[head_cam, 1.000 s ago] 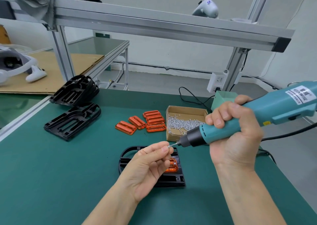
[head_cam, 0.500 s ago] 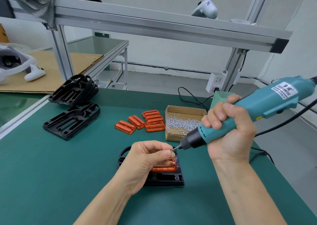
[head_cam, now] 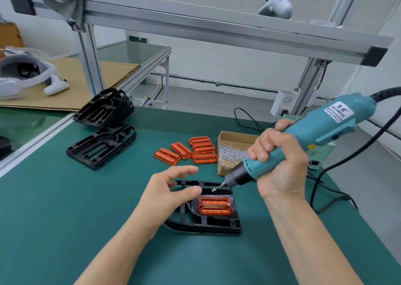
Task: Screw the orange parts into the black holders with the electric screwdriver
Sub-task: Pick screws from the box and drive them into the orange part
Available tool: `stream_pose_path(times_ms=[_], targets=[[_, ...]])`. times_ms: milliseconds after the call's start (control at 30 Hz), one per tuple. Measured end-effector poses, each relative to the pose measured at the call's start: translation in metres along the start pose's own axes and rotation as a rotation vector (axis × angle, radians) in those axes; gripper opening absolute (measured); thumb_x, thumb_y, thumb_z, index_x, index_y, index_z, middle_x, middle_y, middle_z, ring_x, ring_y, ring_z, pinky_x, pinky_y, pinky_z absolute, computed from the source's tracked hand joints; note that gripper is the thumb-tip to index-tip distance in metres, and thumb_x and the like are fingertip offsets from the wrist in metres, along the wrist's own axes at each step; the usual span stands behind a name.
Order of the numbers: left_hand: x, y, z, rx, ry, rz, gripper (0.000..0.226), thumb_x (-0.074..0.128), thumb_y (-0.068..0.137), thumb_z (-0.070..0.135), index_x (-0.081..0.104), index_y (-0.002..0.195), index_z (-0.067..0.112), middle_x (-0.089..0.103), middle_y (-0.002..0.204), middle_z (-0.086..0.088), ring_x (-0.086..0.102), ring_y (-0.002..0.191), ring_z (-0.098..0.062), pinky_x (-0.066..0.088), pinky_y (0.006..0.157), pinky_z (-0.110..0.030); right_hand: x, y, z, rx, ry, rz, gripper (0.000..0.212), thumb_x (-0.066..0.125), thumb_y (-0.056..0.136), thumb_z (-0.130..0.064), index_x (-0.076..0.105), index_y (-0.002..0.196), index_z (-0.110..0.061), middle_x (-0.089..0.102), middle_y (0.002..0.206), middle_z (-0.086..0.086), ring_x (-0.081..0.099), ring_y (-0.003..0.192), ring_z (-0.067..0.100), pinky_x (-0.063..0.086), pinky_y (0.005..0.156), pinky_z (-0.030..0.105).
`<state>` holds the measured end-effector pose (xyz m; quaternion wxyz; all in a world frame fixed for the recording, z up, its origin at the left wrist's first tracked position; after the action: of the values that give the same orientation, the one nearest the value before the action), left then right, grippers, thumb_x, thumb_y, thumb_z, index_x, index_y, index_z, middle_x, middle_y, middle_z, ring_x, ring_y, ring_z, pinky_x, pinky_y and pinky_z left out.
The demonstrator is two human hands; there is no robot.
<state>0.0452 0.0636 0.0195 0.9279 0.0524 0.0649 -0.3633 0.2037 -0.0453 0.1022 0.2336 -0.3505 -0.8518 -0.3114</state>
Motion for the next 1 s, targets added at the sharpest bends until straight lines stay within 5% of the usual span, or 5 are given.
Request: stream_pose_path(times_ms=[133,267,567,767,1000], targets=[[-0.005,-0.005,-0.005,0.075,0.472,-0.18,0.075,0.074,0.046,0.065,0.05,0.117,0.053,0.036,0.131,0.04,0.012,0.132,0.018,0.008,0.118,-0.033,0.003,-0.002,0.018,0.054,-0.063,-0.051,0.021,0.048,0.07,0.001,0.051,0.072,-0.02,0.04,0.051,-0.003,0.037,0.038,0.011,0.037,0.045,0.022],[0.001,-0.007,-0.01,0.12,0.711,-0.24,0.094,0.078,0.055,0.063,0.038,0.137,0.043,0.026,0.143,0.033,-0.003,0.138,0.011,-0.011,0.117,-0.039,0.006,-0.002,0.033,0.093,-0.128,-0.088,0.021,0.05,0.068,0.001,0.05,0.073,-0.019,0.039,0.051,-0.001,0.036,0.038,0.013,0.036,0.045,0.023],[0.003,-0.005,-0.017,0.163,0.667,-0.186,0.094,0.08,0.056,0.057,0.034,0.137,0.046,0.018,0.119,0.046,0.003,0.112,0.019,0.007,0.108,-0.023,0.011,0.002,0.048,0.147,-0.229,-0.154,0.022,0.051,0.067,0.0,0.051,0.07,-0.021,0.039,0.052,0.0,0.035,0.039,0.015,0.035,0.045,0.024],[0.002,-0.004,-0.024,0.126,0.614,-0.155,0.098,0.08,0.052,0.058,0.03,0.137,0.05,0.021,0.119,0.026,0.003,0.093,0.014,0.016,0.1,-0.024,0.015,0.002,0.054,0.146,-0.279,-0.203,0.024,0.052,0.068,0.001,0.053,0.066,-0.023,0.039,0.051,0.001,0.036,0.039,0.016,0.036,0.046,0.023],[0.003,-0.003,-0.024,0.091,0.63,-0.167,0.099,0.08,0.051,0.056,0.029,0.135,0.052,0.026,0.138,0.017,0.015,0.119,-0.009,0.023,0.096,-0.024,0.025,0.008,0.061,0.215,-0.352,-0.315,0.022,0.051,0.068,0.002,0.053,0.07,-0.02,0.039,0.05,0.004,0.034,0.038,0.017,0.036,0.046,0.023]])
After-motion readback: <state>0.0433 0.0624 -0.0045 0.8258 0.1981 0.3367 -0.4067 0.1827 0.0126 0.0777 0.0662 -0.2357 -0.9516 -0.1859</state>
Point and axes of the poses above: each hand's wrist, its own y-axis towards the middle knuckle, its own x-axis out of the palm, z = x × y, the point moved 2 cm from there along y, towards the middle knuckle
